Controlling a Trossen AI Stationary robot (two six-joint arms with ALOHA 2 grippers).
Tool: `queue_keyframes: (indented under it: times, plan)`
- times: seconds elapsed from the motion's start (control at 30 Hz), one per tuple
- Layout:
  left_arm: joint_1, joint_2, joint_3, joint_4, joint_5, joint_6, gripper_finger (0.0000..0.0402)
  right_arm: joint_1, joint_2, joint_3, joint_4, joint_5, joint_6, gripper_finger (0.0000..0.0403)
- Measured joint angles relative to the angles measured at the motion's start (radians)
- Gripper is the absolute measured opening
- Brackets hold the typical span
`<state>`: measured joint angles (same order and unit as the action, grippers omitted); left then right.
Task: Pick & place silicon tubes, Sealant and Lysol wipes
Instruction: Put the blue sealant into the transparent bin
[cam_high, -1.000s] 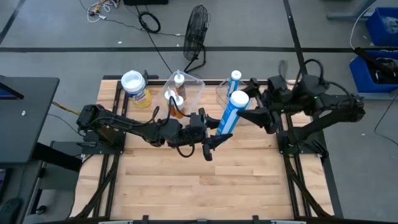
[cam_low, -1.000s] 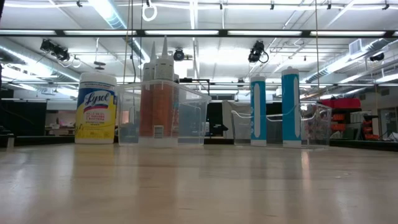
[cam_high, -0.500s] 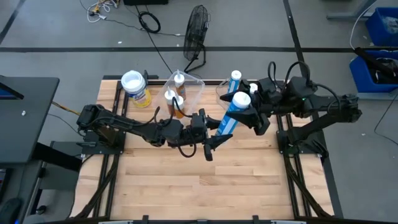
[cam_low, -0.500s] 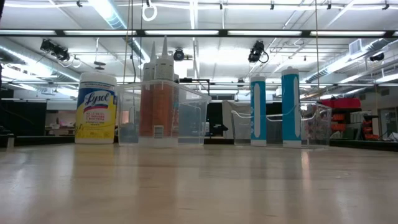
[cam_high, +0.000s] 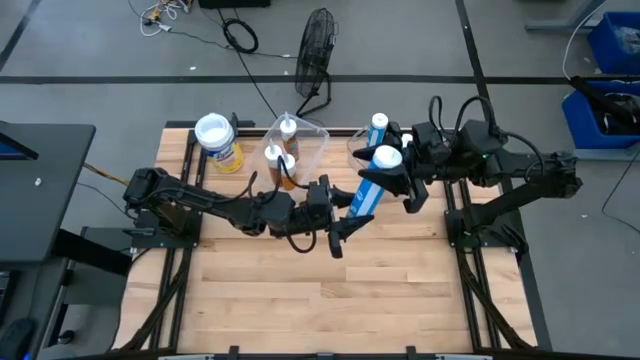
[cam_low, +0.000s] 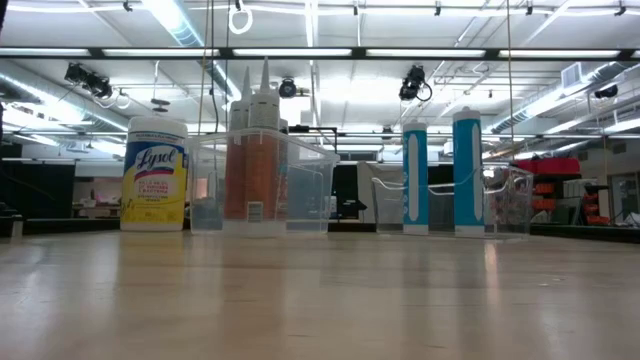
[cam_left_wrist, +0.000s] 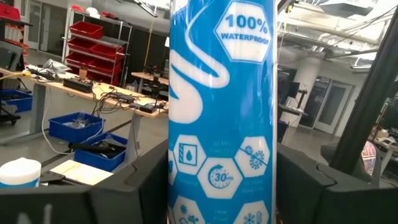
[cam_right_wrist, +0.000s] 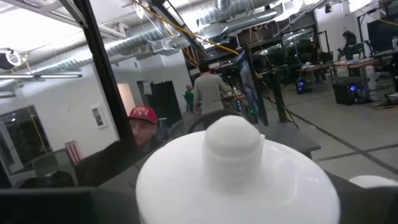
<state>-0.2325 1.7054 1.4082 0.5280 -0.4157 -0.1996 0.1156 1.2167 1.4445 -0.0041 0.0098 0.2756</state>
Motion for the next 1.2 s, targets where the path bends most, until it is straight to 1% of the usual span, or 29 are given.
queue_keyframes:
  times: [0.13,0.3,0.4,0.53,0.63,0.73,0.83,0.93,1.0,1.07,1.2]
  plan:
    - [0.000,0.000,0.000,-0.003,0.000,0.014,0.0240,-0.010,-0.002,0.000,-0.008,0.003,0.004,0.0203]
    - [-0.001,-0.001,0.000,0.005,-0.055,0.024,0.0259,-0.024,-0.015,0.000,-0.050,0.011,0.011,0.0203]
    - [0.000,-0.002,0.000,0.001,-0.062,0.024,0.0264,-0.034,-0.034,0.000,-0.079,0.013,0.011,0.0203]
    - [0.000,-0.011,0.000,-0.002,-0.063,0.056,0.0264,-0.037,-0.071,0.000,-0.129,0.066,-0.021,0.0203]
    - [-0.001,-0.040,0.000,-0.003,-0.067,0.089,0.0265,-0.037,-0.118,0.000,-0.187,0.151,-0.071,0.0203]
    - [-0.002,-0.082,0.000,-0.013,-0.093,0.136,0.0265,-0.038,-0.164,0.000,-0.258,0.271,-0.121,0.0203]
    - [-0.002,-0.126,0.000,-0.069,-0.128,0.169,0.0265,-0.038,-0.196,0.000,-0.309,0.391,-0.153,0.0203]
    - [-0.004,-0.170,0.000,-0.148,-0.161,0.182,0.0265,-0.038,-0.206,-0.002,-0.323,0.475,-0.166,0.0203]
    - [-0.007,-0.194,0.000,-0.203,-0.198,0.182,0.0265,-0.037,-0.206,-0.025,-0.317,0.526,-0.186,0.0203]
    - [-0.008,-0.209,0.000,-0.251,-0.231,0.180,0.0265,-0.038,-0.205,-0.081,-0.287,0.568,-0.186,0.0203]
    - [-0.008,-0.220,0.000,-0.289,-0.254,0.179,0.0265,-0.037,-0.201,-0.246,-0.122,0.655,-0.175,0.0203]
